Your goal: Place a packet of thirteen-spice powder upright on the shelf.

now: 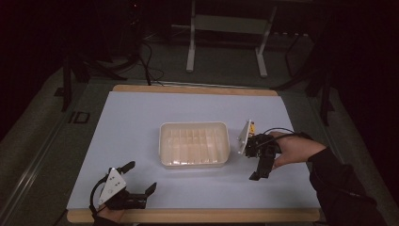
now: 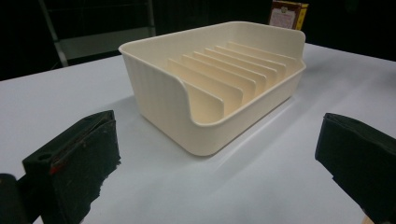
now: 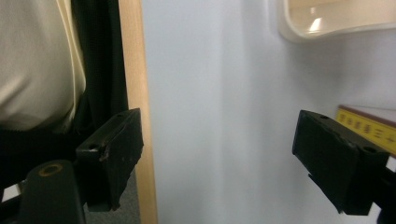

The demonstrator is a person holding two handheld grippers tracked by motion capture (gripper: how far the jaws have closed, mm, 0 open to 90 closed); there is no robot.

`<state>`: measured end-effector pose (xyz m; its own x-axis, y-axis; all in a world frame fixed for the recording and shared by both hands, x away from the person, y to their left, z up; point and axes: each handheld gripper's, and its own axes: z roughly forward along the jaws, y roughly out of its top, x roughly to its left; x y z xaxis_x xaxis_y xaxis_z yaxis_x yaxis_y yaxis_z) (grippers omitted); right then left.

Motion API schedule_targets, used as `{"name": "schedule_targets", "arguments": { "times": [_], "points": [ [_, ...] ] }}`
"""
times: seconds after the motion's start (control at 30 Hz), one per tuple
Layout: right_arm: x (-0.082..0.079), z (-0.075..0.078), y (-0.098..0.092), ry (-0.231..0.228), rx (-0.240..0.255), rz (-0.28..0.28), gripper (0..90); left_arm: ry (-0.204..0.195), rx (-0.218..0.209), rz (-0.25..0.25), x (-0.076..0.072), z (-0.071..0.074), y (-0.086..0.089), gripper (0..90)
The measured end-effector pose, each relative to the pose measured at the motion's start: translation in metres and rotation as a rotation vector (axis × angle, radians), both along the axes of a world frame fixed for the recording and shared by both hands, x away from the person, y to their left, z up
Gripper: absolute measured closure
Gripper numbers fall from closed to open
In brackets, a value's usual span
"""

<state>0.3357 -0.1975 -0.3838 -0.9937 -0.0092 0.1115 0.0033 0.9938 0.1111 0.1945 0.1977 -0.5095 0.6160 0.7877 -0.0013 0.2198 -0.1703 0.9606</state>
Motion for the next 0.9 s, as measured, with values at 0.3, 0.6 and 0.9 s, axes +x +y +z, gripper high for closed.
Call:
{"name": "schedule_targets", "arguments": {
  "times": [0.3,0.6,0.9],
  "points": [
    [0.019,0.023,-0.005,-0.063,0.035,0.001,17.3,0.000,0.003,0.001,-0.002,0.000,0.001,0.0],
    [0.040,0.035,-0.013,-0.087,0.040,-0.037,21.5,0.000,0.013,0.008,-0.003,-0.001,0.002,0.0],
    [0.062,0.038,-0.019,-0.149,0.052,-0.095,14.3,-0.006,0.009,0.022,-0.006,0.000,0.003,0.0]
  ]
}}
